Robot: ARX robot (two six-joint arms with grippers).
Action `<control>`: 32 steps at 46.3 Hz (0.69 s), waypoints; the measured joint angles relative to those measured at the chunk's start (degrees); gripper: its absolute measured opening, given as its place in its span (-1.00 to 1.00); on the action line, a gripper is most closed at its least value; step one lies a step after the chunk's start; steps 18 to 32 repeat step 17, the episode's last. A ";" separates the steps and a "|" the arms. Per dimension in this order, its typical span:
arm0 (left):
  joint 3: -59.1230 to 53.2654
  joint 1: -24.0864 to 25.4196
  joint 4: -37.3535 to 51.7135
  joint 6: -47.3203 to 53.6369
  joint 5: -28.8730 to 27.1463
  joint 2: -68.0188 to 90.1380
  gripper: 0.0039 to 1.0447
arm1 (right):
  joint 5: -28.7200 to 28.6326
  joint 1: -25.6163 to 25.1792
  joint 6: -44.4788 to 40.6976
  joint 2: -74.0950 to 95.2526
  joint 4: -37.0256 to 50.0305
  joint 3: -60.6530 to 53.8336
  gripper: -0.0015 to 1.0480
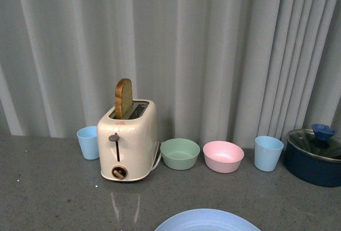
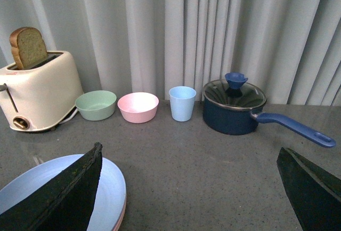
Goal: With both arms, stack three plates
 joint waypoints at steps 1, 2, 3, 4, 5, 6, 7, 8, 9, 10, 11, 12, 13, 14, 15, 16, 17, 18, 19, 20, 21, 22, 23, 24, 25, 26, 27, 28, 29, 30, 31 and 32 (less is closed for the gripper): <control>0.00 0.00 0.00 0.00 -0.02 0.00 0.87 | 0.00 0.00 0.00 0.00 0.00 0.00 0.86; 0.00 0.00 0.00 0.00 0.00 0.00 0.87 | 0.00 0.00 0.00 0.00 0.00 0.00 0.86; 0.00 0.00 0.00 0.00 0.00 0.00 0.87 | 0.00 0.00 0.00 0.00 0.00 0.00 0.86; 0.00 0.00 0.00 0.00 -0.02 0.00 0.87 | 0.00 0.00 0.00 0.00 0.00 0.00 0.86; 0.00 0.00 0.00 0.00 -0.02 0.00 0.87 | 0.00 0.00 0.00 0.00 0.00 0.00 0.86; 0.00 0.00 0.00 0.00 -0.02 0.00 0.87 | 0.00 0.00 0.00 0.00 0.00 0.00 0.86; 0.00 0.00 0.00 0.00 -0.02 0.00 0.87 | 0.00 0.00 0.00 0.00 0.00 0.00 0.86; 0.00 0.00 0.00 0.00 -0.02 0.00 0.87 | 0.00 0.00 0.00 0.00 0.00 0.00 0.86; 0.00 0.00 0.00 0.00 0.00 0.00 0.87 | 0.00 0.00 0.00 0.00 0.00 0.00 0.86; 0.00 0.00 0.00 0.00 0.00 0.00 0.87 | 0.00 0.00 0.00 0.00 0.00 0.00 0.86; 0.00 0.00 0.00 0.02 -0.02 0.00 0.87 | 0.00 0.00 0.00 0.00 0.00 0.00 0.86; 0.00 0.00 0.00 0.00 0.00 0.00 0.87 | 0.00 0.00 0.00 0.00 0.00 0.00 0.86; 0.00 0.00 0.00 0.00 0.00 0.00 0.87 | 0.00 0.00 0.00 0.00 0.00 0.00 0.86; 0.00 0.00 0.00 0.00 -0.02 0.00 0.87 | 0.00 0.00 0.00 0.00 0.00 0.00 0.86; 0.00 0.00 0.00 0.00 -0.02 0.00 0.87 | 0.00 0.00 0.00 0.00 0.00 0.00 0.86; 0.00 0.00 0.00 0.02 -0.02 0.00 0.87 | 0.00 0.00 0.00 0.00 0.00 0.00 0.86; 0.00 0.00 0.00 0.00 0.00 0.00 0.87 | 0.00 0.00 0.00 0.00 0.00 0.00 0.86; 0.00 0.00 0.00 0.00 0.00 0.00 0.87 | 0.00 0.00 0.00 0.00 0.00 0.00 0.86; 0.00 0.00 0.00 0.00 0.00 0.00 0.87 | 0.00 0.00 0.00 0.00 0.00 0.00 0.86; 0.00 0.00 0.00 0.00 0.00 0.00 0.87 | 0.00 0.00 0.00 0.00 0.00 0.00 0.86; 0.00 0.00 0.00 0.00 0.00 0.00 0.87 | 0.00 0.00 0.00 0.00 0.00 0.00 0.86; 0.00 0.00 0.00 0.00 0.00 0.00 0.87 | 0.00 0.00 0.00 0.00 0.00 0.00 0.86; 0.00 0.00 0.00 0.00 0.00 0.00 0.87 | 0.00 0.00 0.00 0.00 0.00 0.00 0.86; 0.00 0.00 0.00 0.00 0.00 0.00 0.87 | 0.00 0.00 0.00 0.00 0.00 0.00 0.86; 0.00 0.00 0.00 0.00 0.00 0.00 0.87 | 0.00 0.00 0.00 0.00 0.00 0.00 0.86; 0.00 0.00 0.00 0.00 0.00 0.00 0.87 | 0.00 0.00 0.00 0.00 0.00 0.00 0.86; 0.00 0.00 0.00 0.00 0.00 0.00 0.87 | 0.00 0.00 0.00 0.00 0.00 0.00 0.86; 0.00 0.00 0.00 0.00 0.00 0.00 0.87 | 0.00 0.00 0.00 0.00 0.00 0.00 0.86; 0.00 0.00 0.00 0.00 0.00 0.00 0.87 | 0.00 0.00 0.00 0.00 0.00 0.00 0.86; 0.00 0.00 0.00 0.00 0.00 0.00 0.87 | 0.00 0.00 0.00 0.00 0.00 0.00 0.86; 0.00 0.00 0.00 0.00 0.00 0.00 0.87 | 0.00 0.00 0.00 0.00 0.00 0.00 0.86; 0.00 0.00 0.00 0.00 0.00 0.00 0.87 | 0.00 0.00 0.00 0.00 0.00 0.00 0.86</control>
